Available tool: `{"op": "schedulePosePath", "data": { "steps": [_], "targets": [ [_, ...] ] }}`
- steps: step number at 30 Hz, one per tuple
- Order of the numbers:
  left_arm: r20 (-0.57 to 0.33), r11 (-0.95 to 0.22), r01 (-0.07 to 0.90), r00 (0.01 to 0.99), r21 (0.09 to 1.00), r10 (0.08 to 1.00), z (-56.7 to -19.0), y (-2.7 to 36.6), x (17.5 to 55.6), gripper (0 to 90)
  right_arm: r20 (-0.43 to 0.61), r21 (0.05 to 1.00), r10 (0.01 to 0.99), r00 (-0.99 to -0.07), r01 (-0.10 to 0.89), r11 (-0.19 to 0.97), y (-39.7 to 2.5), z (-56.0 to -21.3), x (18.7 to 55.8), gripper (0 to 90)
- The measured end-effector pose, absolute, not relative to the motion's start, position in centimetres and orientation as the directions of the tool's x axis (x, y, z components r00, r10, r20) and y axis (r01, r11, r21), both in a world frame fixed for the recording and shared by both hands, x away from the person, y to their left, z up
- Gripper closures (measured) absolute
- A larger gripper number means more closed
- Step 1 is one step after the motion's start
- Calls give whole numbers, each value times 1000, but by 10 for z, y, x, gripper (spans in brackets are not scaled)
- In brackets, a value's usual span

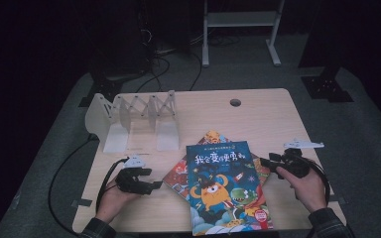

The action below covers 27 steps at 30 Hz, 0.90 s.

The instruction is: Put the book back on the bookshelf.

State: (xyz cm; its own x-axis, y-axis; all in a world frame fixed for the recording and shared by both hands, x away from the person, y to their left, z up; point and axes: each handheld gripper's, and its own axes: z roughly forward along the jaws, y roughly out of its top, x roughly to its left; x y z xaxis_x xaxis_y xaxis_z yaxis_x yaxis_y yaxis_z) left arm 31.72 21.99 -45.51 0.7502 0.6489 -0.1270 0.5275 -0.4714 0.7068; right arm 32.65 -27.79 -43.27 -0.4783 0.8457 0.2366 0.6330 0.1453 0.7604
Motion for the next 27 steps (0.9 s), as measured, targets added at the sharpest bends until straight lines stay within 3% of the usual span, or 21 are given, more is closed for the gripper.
{"op": "schedulePosePath", "data": {
  "steps": [15,27],
  "targets": [
    [-142,-457,517,759,724,635,-452,218,315,282,234,704,812,-535,669,237,-236,-447,344,496],
    [-128,-453,501,763,737,634,-450,213,318,228,198,709,778,-596,635,305,-215,-445,357,502]
  ]
}}
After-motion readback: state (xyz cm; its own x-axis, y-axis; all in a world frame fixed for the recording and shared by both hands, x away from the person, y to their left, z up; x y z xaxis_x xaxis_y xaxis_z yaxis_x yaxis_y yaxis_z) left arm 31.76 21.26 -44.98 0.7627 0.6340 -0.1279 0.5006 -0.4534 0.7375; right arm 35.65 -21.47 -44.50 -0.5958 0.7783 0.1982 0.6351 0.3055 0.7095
